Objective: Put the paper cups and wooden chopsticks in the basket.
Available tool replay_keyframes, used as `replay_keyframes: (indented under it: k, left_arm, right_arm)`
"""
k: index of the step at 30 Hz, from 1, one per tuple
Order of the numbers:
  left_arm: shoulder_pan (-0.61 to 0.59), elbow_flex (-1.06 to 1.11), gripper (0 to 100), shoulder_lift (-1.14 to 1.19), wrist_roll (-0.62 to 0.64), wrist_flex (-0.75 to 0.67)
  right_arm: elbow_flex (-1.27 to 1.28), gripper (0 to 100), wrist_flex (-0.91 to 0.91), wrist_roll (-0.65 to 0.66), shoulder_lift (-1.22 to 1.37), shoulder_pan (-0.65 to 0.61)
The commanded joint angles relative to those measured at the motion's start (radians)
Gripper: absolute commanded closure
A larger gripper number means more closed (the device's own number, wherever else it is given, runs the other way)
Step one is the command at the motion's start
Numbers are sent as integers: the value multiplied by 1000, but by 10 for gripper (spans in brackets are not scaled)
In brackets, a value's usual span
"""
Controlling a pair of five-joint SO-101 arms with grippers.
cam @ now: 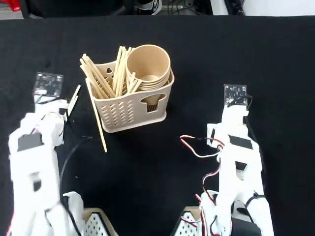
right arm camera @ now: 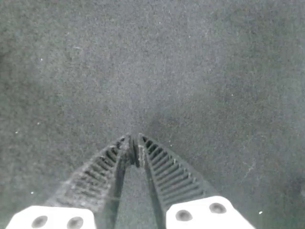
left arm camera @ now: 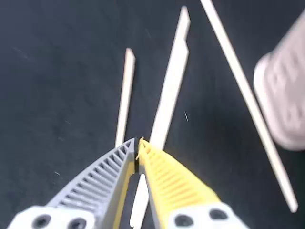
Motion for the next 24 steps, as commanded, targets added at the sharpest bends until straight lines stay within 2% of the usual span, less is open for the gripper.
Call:
replay_keyframes:
  k: [1,11,16,20,24]
  left_arm:
    - [1,28,971,-275,97,5]
    - [-5,-48,971,-454,233,137]
    - [-1,-79,971,-503,373,143]
    - [-1,-13,971,-667,465,78]
    - [2,171,971,-964,516,-48]
  right_arm:
    - [-2,977,-17,12,-2,-6]
    - [-2,977,-17,12,-2,-8]
    - [-2,977,-15,12,-2,-8]
    - [-2,977,-15,12,-2,-8]
    - [-2,977,-15,12,-2,-8]
